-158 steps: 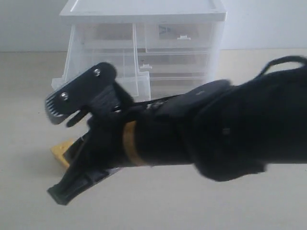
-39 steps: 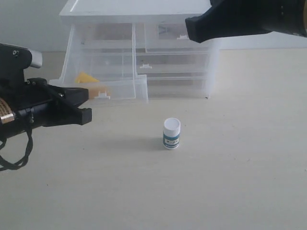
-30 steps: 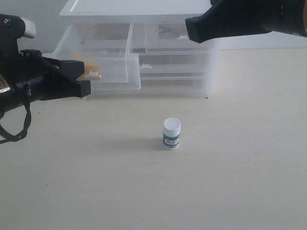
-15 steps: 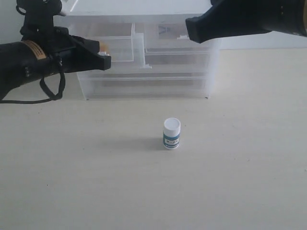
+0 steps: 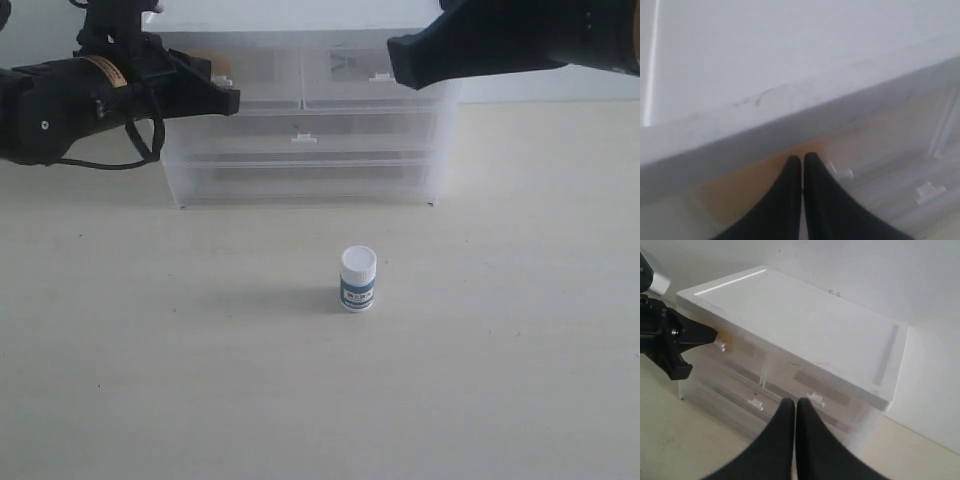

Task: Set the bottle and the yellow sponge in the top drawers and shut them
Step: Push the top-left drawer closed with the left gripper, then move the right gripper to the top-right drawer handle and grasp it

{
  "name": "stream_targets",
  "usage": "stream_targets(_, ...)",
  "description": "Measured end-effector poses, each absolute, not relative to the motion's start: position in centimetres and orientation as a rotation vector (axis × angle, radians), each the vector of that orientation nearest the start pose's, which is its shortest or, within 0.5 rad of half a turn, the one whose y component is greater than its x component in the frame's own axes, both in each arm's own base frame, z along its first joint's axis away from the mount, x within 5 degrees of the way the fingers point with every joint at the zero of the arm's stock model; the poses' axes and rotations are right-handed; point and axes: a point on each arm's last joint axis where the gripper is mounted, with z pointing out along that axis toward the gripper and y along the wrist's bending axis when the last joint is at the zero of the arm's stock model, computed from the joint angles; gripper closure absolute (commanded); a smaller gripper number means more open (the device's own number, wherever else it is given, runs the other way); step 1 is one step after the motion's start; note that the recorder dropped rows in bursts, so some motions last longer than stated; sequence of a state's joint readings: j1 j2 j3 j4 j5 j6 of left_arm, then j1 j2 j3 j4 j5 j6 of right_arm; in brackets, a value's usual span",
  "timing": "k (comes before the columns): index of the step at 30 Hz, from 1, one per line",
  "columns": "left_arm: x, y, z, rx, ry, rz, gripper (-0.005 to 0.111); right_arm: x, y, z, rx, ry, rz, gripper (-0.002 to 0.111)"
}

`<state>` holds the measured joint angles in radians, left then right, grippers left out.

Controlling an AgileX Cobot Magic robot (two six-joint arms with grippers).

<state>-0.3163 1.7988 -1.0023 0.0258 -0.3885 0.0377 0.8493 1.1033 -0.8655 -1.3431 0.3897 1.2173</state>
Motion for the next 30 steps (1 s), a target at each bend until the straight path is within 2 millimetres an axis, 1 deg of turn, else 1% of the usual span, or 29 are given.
stream_targets(5,37.2,-12.4,21.7,0.385,1.876,-0.173,0.103,18.4,15.7,35.6,-0.58,1.705,0.175,0.107)
stream_targets(8,36.1,-12.5,22.6,0.398,1.867,-0.182,0.103,18.7,15.4,35.5,-0.554,1.719,0.125,0.108)
stream_targets(11,32.7,-12.9,24.4,0.423,1.8,-0.216,0.103,19.1,15.1,35.2,-0.503,1.744,0.091,0.109)
stream_targets(13,29.4,-12.8,26.0,0.439,1.708,-0.25,0.103,19.9,15.0,34.7,-0.487,1.76,0.121,0.109)
stream_targets(14,27.6,-12.5,26.8,0.439,1.656,-0.267,0.103,20.6,15.0,34.3,-0.483,1.773,0.155,0.109)
stream_targets(16,24.5,-11.3,27.5,0.418,1.586,-0.293,0.103,22.0,14.6,33.1,-0.457,1.814,0.231,0.109)
stream_targets(17,22.8,-10.5,28.2,0.401,1.541,-0.303,0.103,23.2,13.9,32.1,-0.429,1.851,0.28,0.109)
stream_targets(19,20.5,-9.5,28.4,0.384,1.499,-0.314,0.103,24.6,12.8,30.5,-0.38,1.905,0.406,0.109)
stream_targets(20,19.4,-9.0,28.4,0.378,1.483,-0.318,0.103,25.4,11.8,29.7,-0.346,1.928,0.493,0.109)
stream_targets(22,17.9,-8.3,28.4,0.369,1.455,-0.323,0.103,26.5,9.5,28.5,-0.269,1.937,0.673,0.109)
stream_targets(23,17.2,-8.0,28.4,0.365,1.443,-0.325,0.103,26.7,8.7,27.8,-0.237,1.917,0.813,0.109)
stream_targets(24,16.8,-7.8,28.2,0.359,1.44,-0.332,0.103,27.0,7.6,27.4,-0.189,1.899,0.88,0.109)
stream_targets(26,16.0,-7.4,28.3,0.354,1.421,-0.334,0.103,27.4,6.3,26.1,-0.1,1.863,1.008,0.109)
stream_targets(28,15.6,-7.3,28.4,0.346,1.409,-0.341,0.103,27.8,6.1,24.2,-0.03,1.877,1.092,0.108)
stream_targets(30,15.5,-7.3,28.5,0.342,1.402,-0.345,0.103,28.1,6.9,22.5,-0.019,1.909,1.151,0.103)
